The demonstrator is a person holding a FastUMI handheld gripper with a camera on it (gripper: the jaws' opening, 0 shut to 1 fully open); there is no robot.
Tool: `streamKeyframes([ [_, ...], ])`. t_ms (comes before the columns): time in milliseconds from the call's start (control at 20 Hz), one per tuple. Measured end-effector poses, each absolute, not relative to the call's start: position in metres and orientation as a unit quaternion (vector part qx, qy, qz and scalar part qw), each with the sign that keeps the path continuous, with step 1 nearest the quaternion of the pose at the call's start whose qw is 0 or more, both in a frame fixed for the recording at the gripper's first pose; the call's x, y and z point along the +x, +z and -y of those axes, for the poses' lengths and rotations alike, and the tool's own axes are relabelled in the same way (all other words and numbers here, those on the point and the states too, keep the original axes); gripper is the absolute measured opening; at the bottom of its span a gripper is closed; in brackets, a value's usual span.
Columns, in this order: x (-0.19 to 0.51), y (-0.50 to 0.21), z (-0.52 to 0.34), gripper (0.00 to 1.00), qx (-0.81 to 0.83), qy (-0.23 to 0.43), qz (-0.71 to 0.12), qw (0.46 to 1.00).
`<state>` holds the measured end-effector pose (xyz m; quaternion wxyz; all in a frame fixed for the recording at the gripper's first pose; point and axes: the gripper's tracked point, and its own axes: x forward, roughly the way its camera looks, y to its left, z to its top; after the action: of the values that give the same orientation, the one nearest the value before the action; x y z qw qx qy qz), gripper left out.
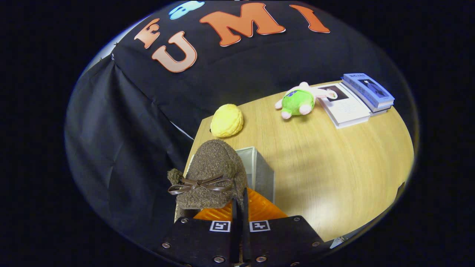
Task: Open the storage box then place both shoes into the box .Put the left shoe in first, then the right shoe, with the right side of both shoes facing outward in a uniform manner.
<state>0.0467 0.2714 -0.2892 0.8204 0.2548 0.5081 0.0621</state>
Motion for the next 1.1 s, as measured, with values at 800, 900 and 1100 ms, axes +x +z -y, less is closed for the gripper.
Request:
streamKeyframes([
  [800, 0.050, -0.335, -0.297, 0.25, 0.143, -0.011, -0.524, 0.839],
  [900, 0.042, -0.331, -0.300, 0.28, 0.131, -0.001, -0.531, 0.837],
  [1100, 0.031, -0.322, -0.300, 0.33, 0.120, 0.019, -0.534, 0.837],
])
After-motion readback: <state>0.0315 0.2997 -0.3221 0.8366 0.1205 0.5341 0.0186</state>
